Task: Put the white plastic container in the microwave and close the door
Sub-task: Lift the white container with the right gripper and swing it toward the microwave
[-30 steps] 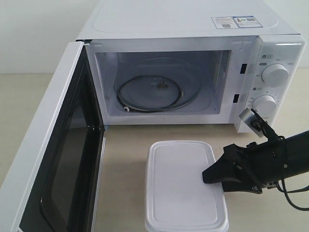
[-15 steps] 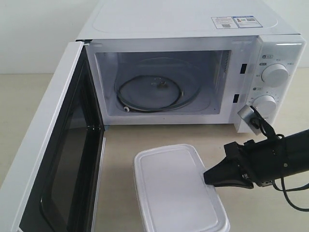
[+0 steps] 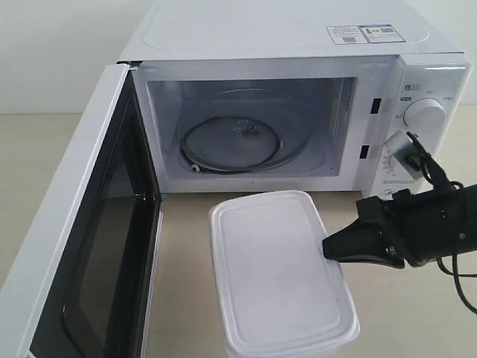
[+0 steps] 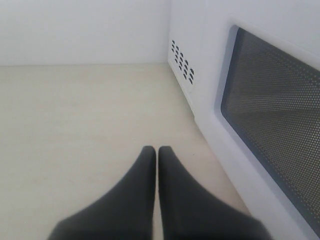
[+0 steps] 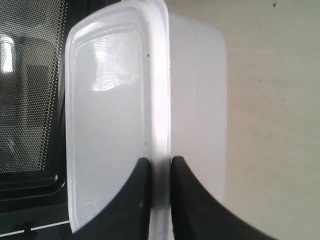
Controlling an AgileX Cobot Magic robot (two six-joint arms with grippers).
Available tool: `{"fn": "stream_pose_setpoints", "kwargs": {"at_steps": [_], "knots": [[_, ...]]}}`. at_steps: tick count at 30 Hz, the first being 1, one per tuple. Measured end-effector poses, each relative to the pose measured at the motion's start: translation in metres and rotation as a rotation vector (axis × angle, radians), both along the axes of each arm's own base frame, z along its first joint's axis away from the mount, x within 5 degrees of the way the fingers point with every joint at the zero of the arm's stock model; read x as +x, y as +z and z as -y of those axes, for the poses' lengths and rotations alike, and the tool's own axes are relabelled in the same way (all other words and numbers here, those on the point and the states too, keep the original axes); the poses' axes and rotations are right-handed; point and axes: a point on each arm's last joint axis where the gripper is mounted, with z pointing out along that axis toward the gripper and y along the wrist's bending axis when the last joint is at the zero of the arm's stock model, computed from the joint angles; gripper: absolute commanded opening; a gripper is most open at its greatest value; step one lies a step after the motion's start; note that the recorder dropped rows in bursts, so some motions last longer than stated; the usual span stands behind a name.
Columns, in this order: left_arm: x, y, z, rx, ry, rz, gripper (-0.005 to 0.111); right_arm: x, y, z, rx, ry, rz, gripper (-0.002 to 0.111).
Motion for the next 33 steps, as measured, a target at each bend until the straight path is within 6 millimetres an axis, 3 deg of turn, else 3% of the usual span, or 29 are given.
{"fn": "stream_pose_setpoints", "kwargs": {"at_steps": [9, 18, 26, 33], "knots": [[0.0, 0.0, 0.0, 0.0, 0.0, 0.0, 0.004, -0.047, 0.041, -0.002, 0.041, -0.127, 0.17, 0.0], [0.0, 0.0, 0.0, 0.0, 0.0, 0.0, 0.004, -0.087, 0.054, -0.003, 0.048, -0.186, 0.259, 0.0], [0.0, 0.0, 0.0, 0.0, 0.0, 0.0, 0.004, -0.098, 0.046, -0.003, 0.047, -0.193, 0.233, 0.0], [0.0, 0.0, 0.0, 0.0, 0.0, 0.0, 0.004, -0.096, 0.042, 0.0, 0.014, -0.251, 0.203, 0.0]]}}
